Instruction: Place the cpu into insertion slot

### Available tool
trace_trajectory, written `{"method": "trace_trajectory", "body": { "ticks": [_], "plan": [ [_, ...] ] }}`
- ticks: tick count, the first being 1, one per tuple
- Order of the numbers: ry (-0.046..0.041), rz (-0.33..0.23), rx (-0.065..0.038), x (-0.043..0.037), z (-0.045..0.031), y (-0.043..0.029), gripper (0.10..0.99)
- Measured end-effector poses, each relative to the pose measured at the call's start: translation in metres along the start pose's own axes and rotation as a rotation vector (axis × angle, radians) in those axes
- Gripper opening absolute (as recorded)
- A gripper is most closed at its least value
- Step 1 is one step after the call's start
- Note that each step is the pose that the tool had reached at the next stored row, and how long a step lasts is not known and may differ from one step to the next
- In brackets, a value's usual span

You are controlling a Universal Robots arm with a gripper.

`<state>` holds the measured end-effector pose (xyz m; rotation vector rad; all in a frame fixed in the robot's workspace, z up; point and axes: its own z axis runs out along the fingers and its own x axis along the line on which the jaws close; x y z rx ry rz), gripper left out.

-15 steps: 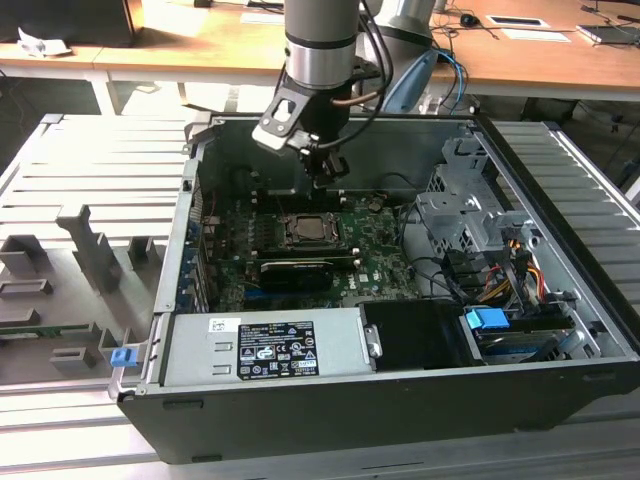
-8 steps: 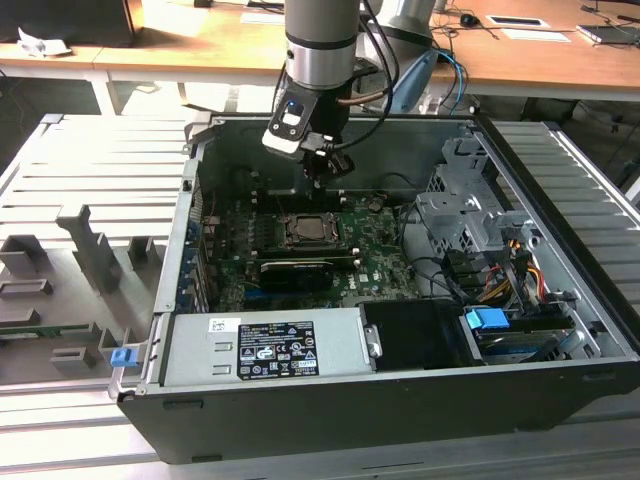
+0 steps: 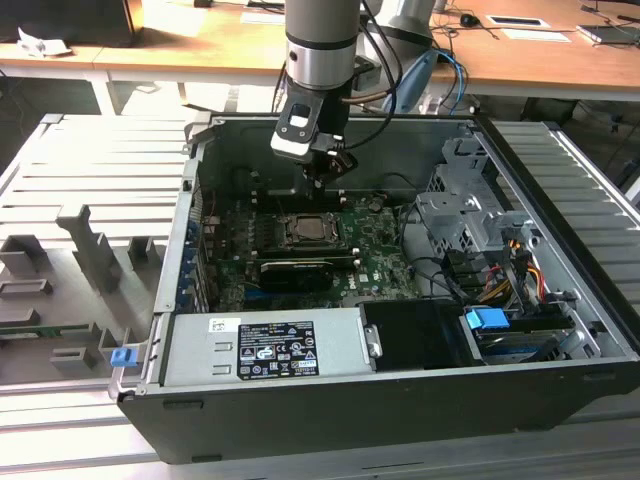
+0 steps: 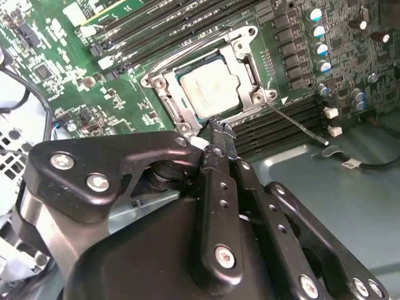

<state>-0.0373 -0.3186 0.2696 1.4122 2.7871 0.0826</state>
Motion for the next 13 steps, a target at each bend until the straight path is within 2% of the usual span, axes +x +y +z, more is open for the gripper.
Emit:
{"method": "trace_trajectory", "body": {
  "ticks": [2,4,13],
  "plan": [
    [0.0012,-0.023,0.0,0.0,0.0,0.0,0.106],
    [0.0041,-0.075,0.001,0.0,0.0,0.0,0.106],
    [0.0132,-0.242,0.002,0.0,0.0,0.0,0.106]
  ]
}}
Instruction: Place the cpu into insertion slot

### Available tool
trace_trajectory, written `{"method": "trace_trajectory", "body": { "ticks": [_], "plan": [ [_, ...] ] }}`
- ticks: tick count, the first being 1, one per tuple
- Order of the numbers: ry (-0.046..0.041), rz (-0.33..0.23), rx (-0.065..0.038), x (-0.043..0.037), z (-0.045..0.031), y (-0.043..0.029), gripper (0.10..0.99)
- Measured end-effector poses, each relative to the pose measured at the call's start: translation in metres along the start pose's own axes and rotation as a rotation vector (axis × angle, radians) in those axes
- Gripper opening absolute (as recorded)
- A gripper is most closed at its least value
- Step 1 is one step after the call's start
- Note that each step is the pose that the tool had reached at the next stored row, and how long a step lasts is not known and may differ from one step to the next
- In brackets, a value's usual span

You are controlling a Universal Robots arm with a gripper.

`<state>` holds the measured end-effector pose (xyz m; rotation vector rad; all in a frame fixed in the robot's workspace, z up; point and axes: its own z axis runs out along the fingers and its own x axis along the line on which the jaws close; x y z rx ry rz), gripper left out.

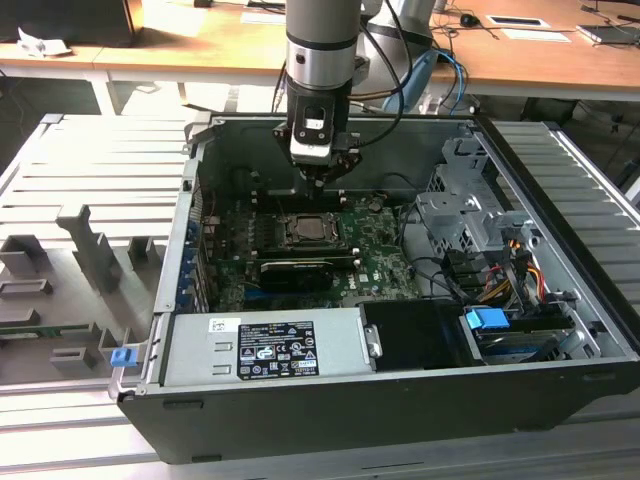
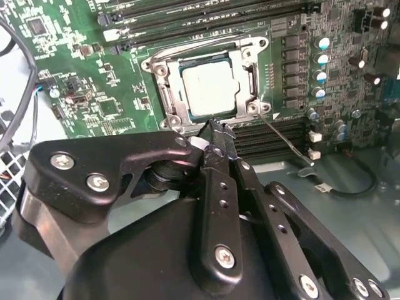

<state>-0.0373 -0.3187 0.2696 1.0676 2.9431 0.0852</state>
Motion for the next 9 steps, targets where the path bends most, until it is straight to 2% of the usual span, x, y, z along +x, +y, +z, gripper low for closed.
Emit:
{"method": "trace_trajectory", "body": {
  "ticks": [7,9],
  "plan": [
    [0.0062,-0.114,0.001,0.0,0.0,0.0,0.106],
    [0.0072,-0.131,0.001,0.0,0.0,0.0,0.106]
  ]
}}
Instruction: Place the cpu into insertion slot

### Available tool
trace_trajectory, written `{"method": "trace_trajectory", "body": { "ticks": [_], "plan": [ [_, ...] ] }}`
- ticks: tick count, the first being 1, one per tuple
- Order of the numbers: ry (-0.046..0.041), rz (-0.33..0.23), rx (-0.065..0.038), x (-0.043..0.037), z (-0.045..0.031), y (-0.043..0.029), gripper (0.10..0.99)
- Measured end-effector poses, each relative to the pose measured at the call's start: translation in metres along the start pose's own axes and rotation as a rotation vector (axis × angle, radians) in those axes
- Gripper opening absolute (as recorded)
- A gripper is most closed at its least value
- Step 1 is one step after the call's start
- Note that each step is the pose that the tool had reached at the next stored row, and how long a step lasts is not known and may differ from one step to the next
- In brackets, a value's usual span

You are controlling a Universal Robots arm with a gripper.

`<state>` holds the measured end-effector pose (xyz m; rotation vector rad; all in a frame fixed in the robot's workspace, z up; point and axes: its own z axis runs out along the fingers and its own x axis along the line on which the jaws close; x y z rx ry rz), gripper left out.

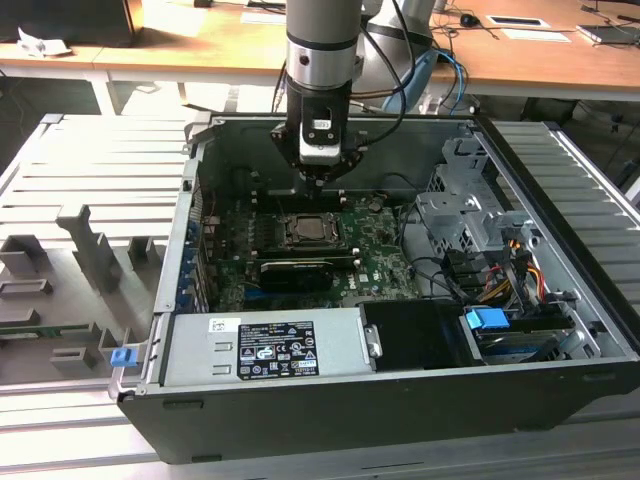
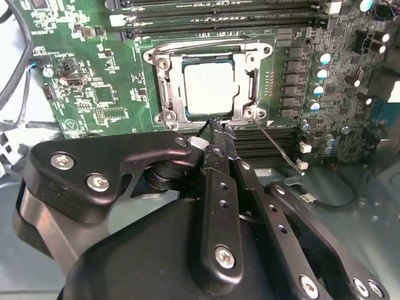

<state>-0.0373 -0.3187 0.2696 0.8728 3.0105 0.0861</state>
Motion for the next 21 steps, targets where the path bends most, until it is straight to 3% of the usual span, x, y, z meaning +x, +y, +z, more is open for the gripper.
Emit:
{"method": "trace_trajectory", "body": {
  "ticks": [21],
  "plan": [
    [0.015,-0.277,0.003,0.0,0.0,0.0,0.106]
  ]
}}
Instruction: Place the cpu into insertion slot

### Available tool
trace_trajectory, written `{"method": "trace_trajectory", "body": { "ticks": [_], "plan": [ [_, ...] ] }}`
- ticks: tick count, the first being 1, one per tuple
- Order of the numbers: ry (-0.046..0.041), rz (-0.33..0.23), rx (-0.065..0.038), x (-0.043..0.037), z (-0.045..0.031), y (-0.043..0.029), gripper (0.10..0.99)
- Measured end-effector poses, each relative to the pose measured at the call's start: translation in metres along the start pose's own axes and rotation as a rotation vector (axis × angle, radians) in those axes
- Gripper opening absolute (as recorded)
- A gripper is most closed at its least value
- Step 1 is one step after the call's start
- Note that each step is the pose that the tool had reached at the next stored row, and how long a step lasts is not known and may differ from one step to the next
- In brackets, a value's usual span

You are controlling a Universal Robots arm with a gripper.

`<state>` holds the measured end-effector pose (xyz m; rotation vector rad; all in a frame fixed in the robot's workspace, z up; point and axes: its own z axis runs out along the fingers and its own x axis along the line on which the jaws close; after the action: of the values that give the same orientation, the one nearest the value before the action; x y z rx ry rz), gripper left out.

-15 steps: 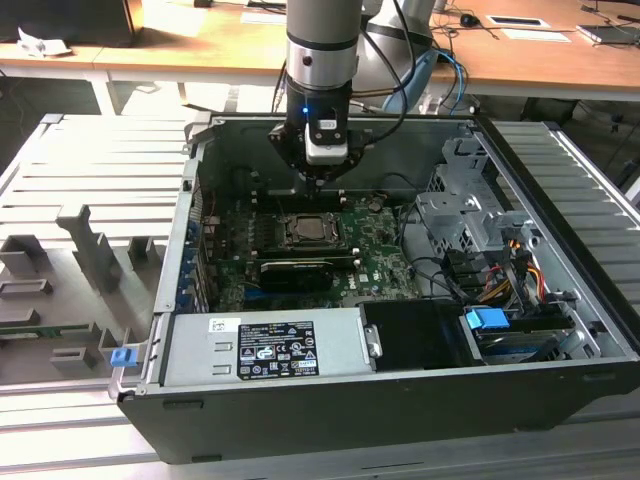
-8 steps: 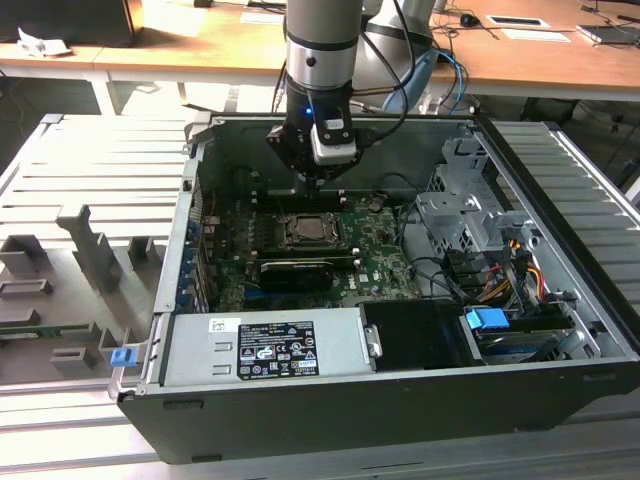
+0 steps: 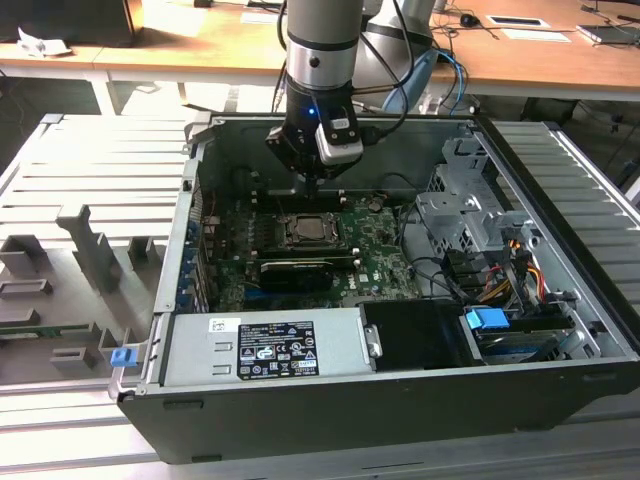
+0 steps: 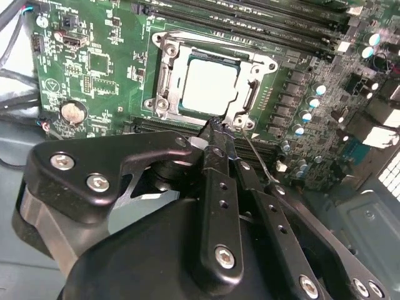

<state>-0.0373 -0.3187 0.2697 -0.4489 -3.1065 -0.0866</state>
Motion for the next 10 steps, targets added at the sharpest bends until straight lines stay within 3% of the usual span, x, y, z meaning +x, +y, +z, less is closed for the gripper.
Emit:
{"method": "trace_trajectory", "body": {
  "ticks": [10],
  "plan": [
    [0.0079,-0.145,0.001,0.0,0.0,0.0,0.106]
  ]
}}
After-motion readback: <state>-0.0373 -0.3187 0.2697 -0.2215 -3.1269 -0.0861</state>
